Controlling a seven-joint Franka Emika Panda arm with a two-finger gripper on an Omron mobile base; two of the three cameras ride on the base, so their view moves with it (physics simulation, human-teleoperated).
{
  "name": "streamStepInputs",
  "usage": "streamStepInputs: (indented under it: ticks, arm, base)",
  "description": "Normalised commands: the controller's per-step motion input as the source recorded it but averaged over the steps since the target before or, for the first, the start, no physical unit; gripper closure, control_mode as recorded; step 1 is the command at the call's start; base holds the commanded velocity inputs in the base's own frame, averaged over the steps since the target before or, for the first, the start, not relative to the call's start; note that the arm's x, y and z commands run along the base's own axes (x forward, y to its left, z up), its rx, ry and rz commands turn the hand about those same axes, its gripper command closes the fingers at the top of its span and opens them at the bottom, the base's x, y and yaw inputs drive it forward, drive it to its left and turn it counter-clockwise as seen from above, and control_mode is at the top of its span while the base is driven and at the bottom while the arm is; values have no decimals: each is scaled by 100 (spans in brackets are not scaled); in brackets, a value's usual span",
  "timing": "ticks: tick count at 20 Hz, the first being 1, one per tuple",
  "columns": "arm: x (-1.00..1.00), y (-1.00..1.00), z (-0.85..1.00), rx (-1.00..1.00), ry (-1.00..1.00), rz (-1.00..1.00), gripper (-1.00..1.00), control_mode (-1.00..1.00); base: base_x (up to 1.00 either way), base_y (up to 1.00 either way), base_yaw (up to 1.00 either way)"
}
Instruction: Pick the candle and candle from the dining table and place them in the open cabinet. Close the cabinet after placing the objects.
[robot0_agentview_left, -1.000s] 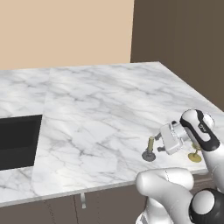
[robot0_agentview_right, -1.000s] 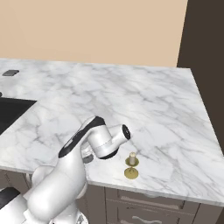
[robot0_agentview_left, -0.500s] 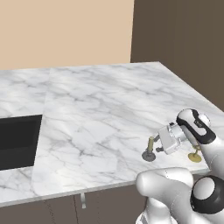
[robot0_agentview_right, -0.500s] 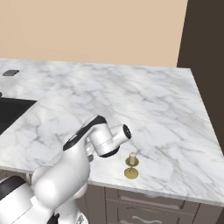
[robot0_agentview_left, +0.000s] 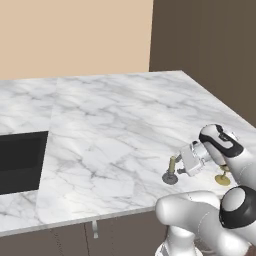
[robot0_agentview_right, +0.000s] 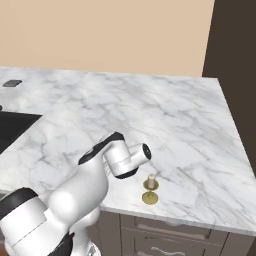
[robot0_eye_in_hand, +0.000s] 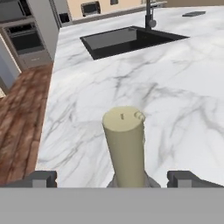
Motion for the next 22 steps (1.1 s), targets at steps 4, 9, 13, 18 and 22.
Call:
streamStepInputs:
  ticks: [4,9,13,18,22]
  arm:
    - [20,0,-11,0,0,0,-100,-100]
    - [17,1,-11,0,0,0,-100,-100]
    - [13,4,-11,0,0,0,-100,-100]
    - [5,11,-9,0,0,0,-100,-100]
    - [0,19,-10,0,0,0,-100,-100]
  base:
    - [0,0,0]
    - [0,0,0]
    - [0,0,0]
    - [0,0,0]
    - [0,0,0]
